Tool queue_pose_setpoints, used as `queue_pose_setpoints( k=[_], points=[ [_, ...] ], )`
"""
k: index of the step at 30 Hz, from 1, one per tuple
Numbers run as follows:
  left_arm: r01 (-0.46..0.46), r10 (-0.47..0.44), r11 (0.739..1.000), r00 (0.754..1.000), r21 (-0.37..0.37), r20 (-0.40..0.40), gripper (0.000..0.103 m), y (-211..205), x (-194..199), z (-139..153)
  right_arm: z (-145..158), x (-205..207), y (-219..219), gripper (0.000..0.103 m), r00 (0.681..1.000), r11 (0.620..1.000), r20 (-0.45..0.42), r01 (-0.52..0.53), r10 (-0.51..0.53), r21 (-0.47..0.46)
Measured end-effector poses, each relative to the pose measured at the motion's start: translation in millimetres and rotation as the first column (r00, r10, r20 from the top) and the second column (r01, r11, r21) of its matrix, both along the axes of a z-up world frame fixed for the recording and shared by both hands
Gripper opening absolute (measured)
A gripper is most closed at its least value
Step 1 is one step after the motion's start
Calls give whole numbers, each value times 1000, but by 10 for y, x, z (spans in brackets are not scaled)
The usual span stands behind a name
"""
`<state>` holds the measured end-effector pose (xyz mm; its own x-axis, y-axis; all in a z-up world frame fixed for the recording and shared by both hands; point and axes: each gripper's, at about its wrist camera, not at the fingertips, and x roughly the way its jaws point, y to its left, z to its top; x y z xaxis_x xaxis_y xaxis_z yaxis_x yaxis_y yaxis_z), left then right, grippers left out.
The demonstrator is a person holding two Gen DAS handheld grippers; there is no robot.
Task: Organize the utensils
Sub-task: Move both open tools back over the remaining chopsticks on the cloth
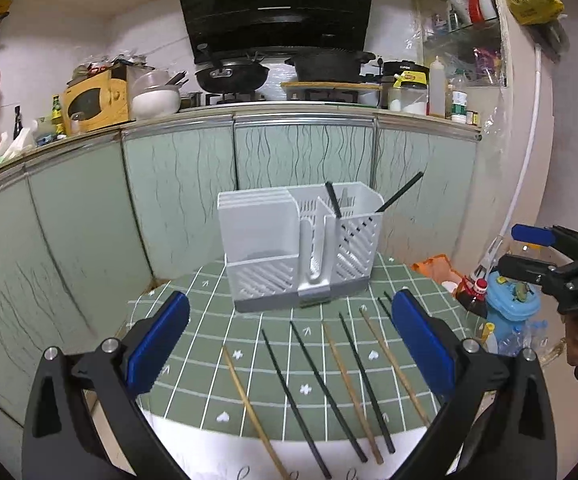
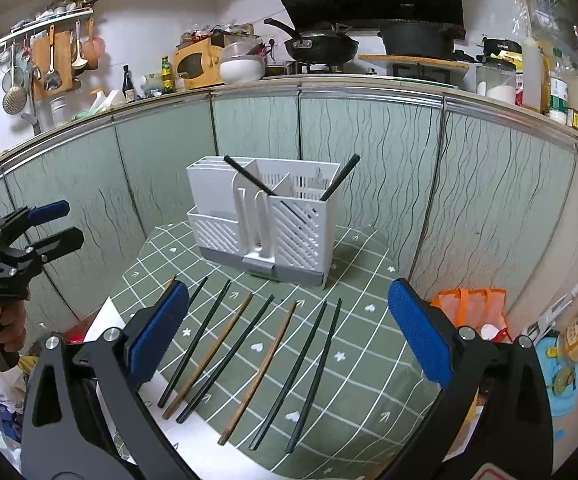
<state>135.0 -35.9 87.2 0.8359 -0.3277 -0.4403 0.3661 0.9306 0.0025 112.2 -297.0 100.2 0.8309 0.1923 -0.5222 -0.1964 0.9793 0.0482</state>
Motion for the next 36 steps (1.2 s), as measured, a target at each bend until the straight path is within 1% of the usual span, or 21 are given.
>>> queue_pose_setpoints(
  k=[8, 14, 19, 23, 27, 32, 36],
  points=[
    [-22, 22, 999, 999, -26, -24, 99, 74, -154, -151, -173, -199, 47, 96, 1000, 1000, -23, -8, 8, 9],
    [-23, 23, 1000, 999, -3, -28, 99, 69, -244, -285, -298, -307, 35, 96, 999, 999, -38, 3, -2, 32],
    [-22, 21, 999, 999, -24, -38, 99, 135, -314, -408, -440, -374, 50, 96, 999, 999, -44, 5, -3, 33],
    [-35, 32, 998, 998, -50, -58, 99, 199, -369, -596, -595, -390, 48, 96, 998, 999, -57, 13, -10, 40],
    [-58, 54, 997, 995, -50, -84, 99, 249, -402, -799, -801, -406, 33, 96, 997, 998, -79, 27, -23, 51],
    [-107, 104, 994, 989, -24, -103, 99, 293, -425, -1021, -1037, -408, 3, 96, 991, 997, -115, 74, -70, 34],
    [-148, 148, 989, 980, 9, -132, 99, 297, -417, -1211, -1231, -392, 13, 96, 982, 993, -146, 116, -116, -12]
  ],
)
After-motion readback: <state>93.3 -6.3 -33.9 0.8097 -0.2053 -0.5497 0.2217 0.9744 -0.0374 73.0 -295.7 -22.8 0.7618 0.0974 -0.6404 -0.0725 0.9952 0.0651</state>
